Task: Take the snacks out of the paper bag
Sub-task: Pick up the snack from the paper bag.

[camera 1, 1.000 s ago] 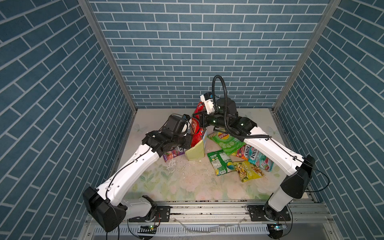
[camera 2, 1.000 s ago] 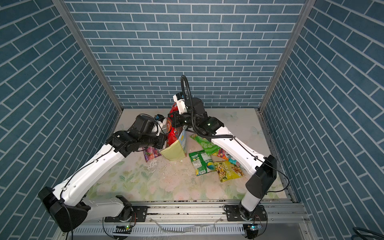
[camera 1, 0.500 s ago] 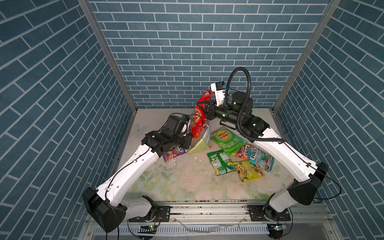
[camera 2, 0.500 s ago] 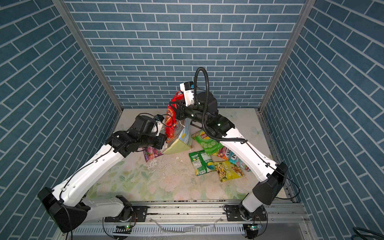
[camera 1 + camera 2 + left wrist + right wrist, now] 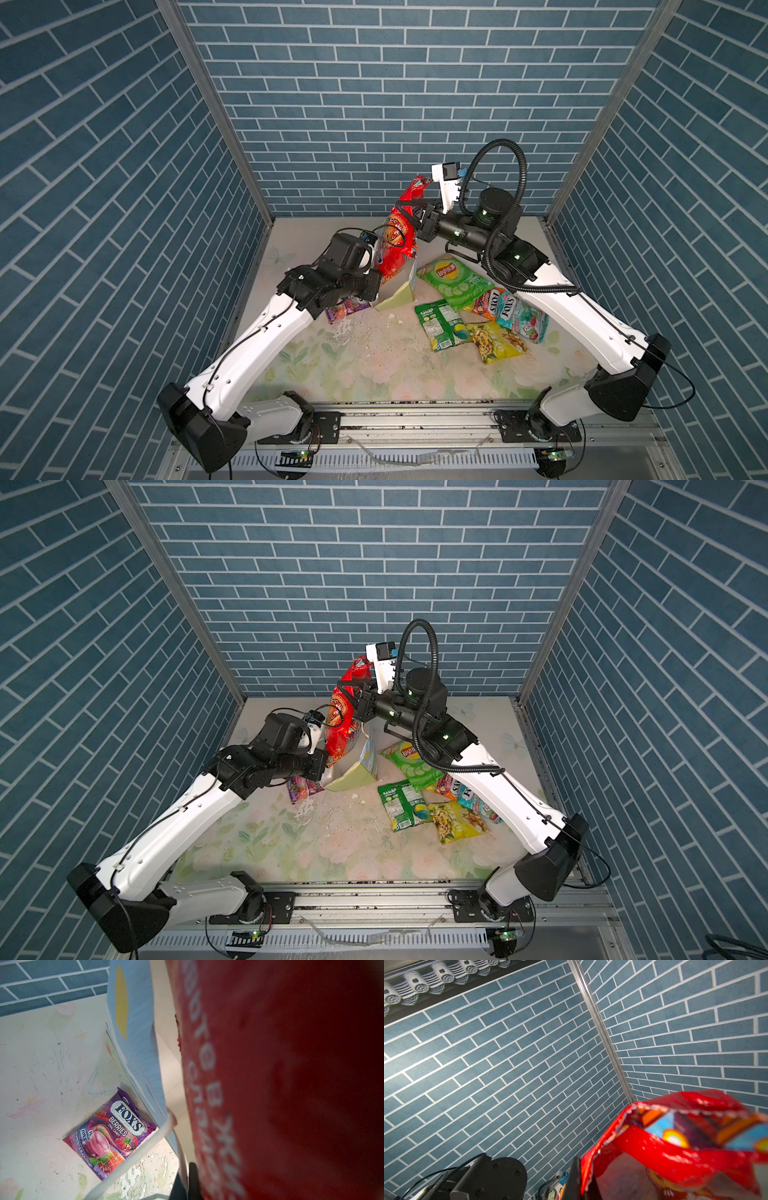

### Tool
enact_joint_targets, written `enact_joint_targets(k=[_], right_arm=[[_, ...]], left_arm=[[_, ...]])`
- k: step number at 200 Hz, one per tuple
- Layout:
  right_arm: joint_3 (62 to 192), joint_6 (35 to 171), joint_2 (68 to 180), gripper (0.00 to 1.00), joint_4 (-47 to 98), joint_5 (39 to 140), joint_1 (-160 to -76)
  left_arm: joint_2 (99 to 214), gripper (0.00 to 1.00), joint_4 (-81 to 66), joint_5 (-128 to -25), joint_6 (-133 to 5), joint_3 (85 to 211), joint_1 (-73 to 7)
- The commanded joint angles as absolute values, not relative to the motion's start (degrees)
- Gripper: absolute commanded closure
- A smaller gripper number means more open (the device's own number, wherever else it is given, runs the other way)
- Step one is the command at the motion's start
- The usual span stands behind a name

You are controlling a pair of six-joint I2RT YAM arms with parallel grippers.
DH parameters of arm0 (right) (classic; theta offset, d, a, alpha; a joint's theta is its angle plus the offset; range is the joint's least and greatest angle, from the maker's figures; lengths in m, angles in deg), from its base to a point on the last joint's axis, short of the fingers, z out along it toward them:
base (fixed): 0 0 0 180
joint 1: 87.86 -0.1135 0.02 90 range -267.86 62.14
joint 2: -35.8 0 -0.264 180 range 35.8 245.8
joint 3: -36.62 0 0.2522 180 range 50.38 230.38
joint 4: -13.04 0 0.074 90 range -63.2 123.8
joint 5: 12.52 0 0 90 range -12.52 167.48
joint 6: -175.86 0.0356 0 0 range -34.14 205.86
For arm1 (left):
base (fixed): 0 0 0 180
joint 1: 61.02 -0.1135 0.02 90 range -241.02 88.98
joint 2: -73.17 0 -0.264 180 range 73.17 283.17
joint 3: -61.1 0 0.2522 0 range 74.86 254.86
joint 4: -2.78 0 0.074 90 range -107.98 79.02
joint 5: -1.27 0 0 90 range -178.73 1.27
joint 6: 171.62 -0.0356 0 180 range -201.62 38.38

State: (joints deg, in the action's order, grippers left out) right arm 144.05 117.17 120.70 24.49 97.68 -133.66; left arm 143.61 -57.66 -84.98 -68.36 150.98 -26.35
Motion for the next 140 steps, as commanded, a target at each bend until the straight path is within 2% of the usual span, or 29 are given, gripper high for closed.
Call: enact_joint_targets(k=[1, 76, 140], right_arm=[[145.30, 118.11, 115.04, 1.00, 11.10, 99.75, -133.02], [143.47, 127.13, 113.34, 1.00, 1.29, 106.37, -128.67], [143.61, 123.61, 108.04, 1.00, 6.36, 106.74, -127.14]], left_arm=[[142.31, 0.93, -59.17, -86.40, -68.39, 149.84, -26.48], [141.47, 0.93, -58.47, -88.46, -68.13, 149.48, -26.45], [140.37, 0.93, -57.52, -90.23, -68.43, 148.59, -26.48]])
